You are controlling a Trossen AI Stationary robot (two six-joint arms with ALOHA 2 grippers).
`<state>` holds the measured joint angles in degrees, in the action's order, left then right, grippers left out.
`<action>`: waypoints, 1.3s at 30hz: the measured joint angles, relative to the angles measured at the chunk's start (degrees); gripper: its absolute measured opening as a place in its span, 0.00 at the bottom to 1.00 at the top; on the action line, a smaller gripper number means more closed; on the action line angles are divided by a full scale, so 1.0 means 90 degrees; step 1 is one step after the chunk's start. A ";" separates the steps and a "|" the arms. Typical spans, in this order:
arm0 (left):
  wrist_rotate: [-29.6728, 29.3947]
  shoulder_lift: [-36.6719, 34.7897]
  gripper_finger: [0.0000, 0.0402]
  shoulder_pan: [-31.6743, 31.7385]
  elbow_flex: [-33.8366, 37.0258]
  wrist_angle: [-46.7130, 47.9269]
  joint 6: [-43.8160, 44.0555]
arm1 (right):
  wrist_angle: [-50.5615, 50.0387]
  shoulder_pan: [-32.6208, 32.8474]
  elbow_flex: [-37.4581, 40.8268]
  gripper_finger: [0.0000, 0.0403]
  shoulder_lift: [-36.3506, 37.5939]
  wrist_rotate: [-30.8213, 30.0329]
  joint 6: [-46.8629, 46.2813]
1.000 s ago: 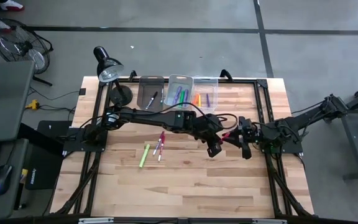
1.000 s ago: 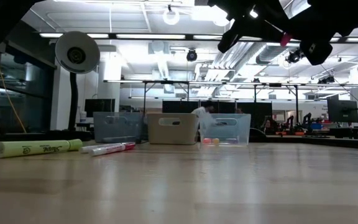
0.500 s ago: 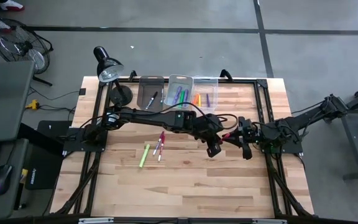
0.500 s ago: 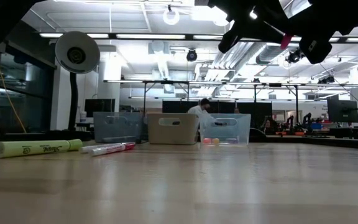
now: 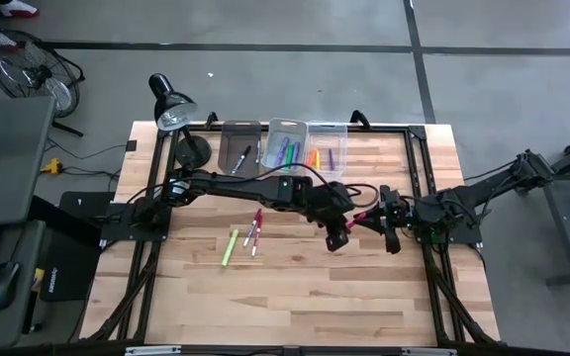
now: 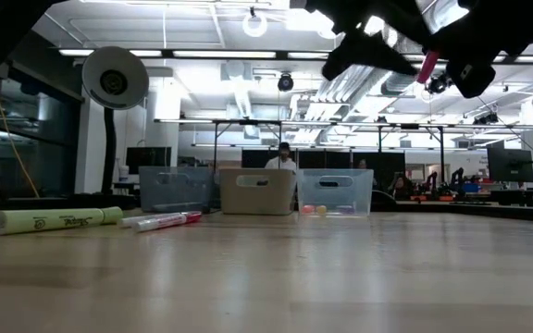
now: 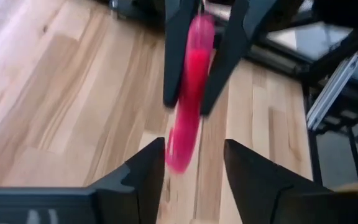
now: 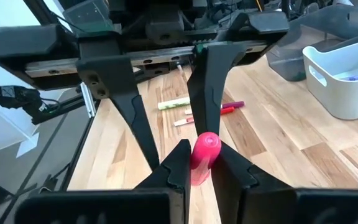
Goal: Pick & Place Markers
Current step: Put the pink pen into the transparent bin
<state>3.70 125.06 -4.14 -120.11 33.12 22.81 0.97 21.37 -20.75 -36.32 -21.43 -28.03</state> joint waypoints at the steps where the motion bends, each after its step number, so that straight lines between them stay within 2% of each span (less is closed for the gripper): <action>1: 0.0009 -0.0001 0.42 0.0000 0.0000 0.0152 -0.0015 | -0.0028 0.0000 0.0000 0.09 0.0000 0.0002 -0.0009; 6: -0.0186 -0.0129 0.43 0.0000 0.0002 0.1235 -0.0010 | -0.0176 0.0000 0.0002 0.10 0.0000 0.0012 -0.0089; 11: -0.0498 -0.0221 0.43 0.0000 0.0013 0.1654 -0.0023 | -0.0276 0.0000 0.0002 0.09 0.0002 0.0017 -0.0190; 22: -0.1144 -0.0633 0.44 0.0000 0.0230 0.1836 -0.0291 | -0.0319 -0.0006 0.0005 0.10 0.0002 -0.0124 -0.0192; 24: -0.1173 -0.0761 0.44 0.0000 0.0552 0.1819 -0.0271 | -0.0366 -0.0049 0.0005 0.09 0.0002 -0.0114 -0.0192; 27: -0.0944 -0.0889 0.44 0.0000 0.1205 0.0852 -0.0065 | -0.0412 -0.0188 0.0005 0.09 0.0005 -0.0062 -0.0214; 29: -0.0759 -0.1060 0.44 0.0000 0.1749 0.0617 -0.0003 | -0.0411 -0.0306 0.0005 0.09 0.0007 0.0029 -0.0216; 31: -0.0625 -0.1189 0.44 0.0000 0.2207 -0.0213 0.0199 | -0.0416 -0.0431 0.0005 0.10 0.0006 0.0132 -0.0219; 39: -0.0780 -0.2575 0.44 0.0000 0.4454 -0.1895 0.0784 | -0.0375 -0.1219 0.0005 0.09 -0.0012 0.0404 -0.0178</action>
<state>-3.32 101.89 -4.14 -80.03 16.07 29.87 -2.41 10.39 -20.71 -36.42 -17.79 -29.63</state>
